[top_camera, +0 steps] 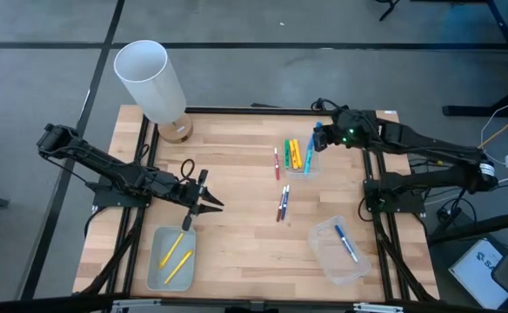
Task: Pick & Place Markers
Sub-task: Put the blue highlighter pen into the top transparent bin
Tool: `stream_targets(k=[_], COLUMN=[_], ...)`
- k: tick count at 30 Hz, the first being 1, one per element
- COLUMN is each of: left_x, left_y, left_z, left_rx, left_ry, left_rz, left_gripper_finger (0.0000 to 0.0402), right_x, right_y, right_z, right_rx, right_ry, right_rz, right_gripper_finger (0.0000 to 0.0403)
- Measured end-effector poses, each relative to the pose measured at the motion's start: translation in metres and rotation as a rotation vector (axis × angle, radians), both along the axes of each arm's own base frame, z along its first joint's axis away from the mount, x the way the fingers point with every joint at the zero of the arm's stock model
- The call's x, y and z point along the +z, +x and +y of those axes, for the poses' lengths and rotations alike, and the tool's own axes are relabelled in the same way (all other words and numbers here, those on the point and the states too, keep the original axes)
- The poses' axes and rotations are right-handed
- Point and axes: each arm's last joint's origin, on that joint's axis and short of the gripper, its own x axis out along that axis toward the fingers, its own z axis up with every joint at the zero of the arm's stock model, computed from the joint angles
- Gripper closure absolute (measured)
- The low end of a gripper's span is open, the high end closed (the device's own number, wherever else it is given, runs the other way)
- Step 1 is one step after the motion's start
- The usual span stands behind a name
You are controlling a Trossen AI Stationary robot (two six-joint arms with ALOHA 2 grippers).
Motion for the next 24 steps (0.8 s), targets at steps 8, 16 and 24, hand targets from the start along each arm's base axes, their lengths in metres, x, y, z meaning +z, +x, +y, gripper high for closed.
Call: stream_targets(k=[8,16,24], left_x=[0.000,0.000,0.000], left_y=[0.000,0.000,0.000], left_z=[0.000,0.000,0.000], left_rx=[0.000,0.000,0.000], left_ry=[0.000,0.000,-0.001], left_rz=[0.000,0.000,0.000], left_gripper_finger=[0.0339,0.0332,0.0336], right_x=[-0.013,-0.028,-0.040], right_y=[0.012,0.024,0.028], right_z=[-0.010,-0.021,-0.032], right_rx=[0.002,0.030,0.012], right_ry=[0.048,0.121,0.181], right_rz=[0.055,0.110,0.164], right_gripper_finger=[0.0341,0.0341,0.0341])
